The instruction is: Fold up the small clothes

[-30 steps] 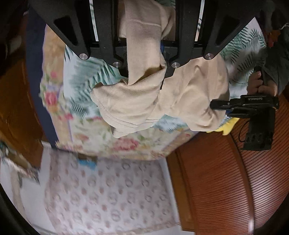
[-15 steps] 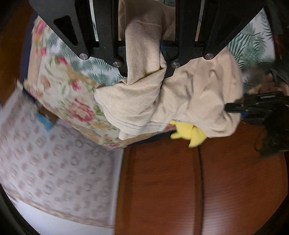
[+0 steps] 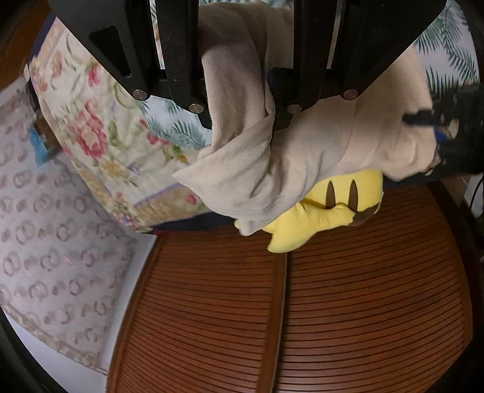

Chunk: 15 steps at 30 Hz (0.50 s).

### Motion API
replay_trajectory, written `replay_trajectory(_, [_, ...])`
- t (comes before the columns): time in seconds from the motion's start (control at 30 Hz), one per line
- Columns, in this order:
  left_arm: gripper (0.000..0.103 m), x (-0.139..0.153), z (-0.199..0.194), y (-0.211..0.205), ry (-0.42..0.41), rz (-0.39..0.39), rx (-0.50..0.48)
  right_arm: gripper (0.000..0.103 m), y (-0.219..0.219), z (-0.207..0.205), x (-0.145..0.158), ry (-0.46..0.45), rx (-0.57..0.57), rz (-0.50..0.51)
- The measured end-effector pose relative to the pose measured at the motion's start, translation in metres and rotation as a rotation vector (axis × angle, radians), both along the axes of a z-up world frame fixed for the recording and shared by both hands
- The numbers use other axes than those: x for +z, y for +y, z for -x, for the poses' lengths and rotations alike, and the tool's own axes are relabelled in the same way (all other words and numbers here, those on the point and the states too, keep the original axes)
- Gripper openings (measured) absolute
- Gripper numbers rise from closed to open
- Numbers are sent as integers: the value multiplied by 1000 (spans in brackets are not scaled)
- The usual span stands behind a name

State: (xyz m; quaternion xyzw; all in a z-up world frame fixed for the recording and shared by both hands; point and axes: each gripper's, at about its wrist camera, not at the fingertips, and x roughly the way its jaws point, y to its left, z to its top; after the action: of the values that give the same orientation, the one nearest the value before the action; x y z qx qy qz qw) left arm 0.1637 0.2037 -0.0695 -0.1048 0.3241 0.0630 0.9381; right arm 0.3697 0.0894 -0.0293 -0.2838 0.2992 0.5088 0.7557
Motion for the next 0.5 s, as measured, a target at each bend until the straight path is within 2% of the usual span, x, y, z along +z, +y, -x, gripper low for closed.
replay_trajectory(0.03, [10, -1, -1, 0, 10, -4, 5, 20, 4, -2, -1, 5, -19, -6])
replay_trajectory(0.1, [12, -5, -2, -3, 23, -4, 2, 40, 8, -8, -7, 14, -95, 7])
replay_trajectory(0.2, [15, -2, 2, -7, 26, -33, 5, 54, 1, -11, -6, 10, -158, 5])
replay_trajectory(0.37, [25, 14, 7, -13, 4, -72, -3, 56, -39, -6, -2, 28, -259, -38])
replay_trajectory(0.5, [28, 26, 8, -27, 4, -95, -12, 56, -90, 19, 7, 30, -339, -110])
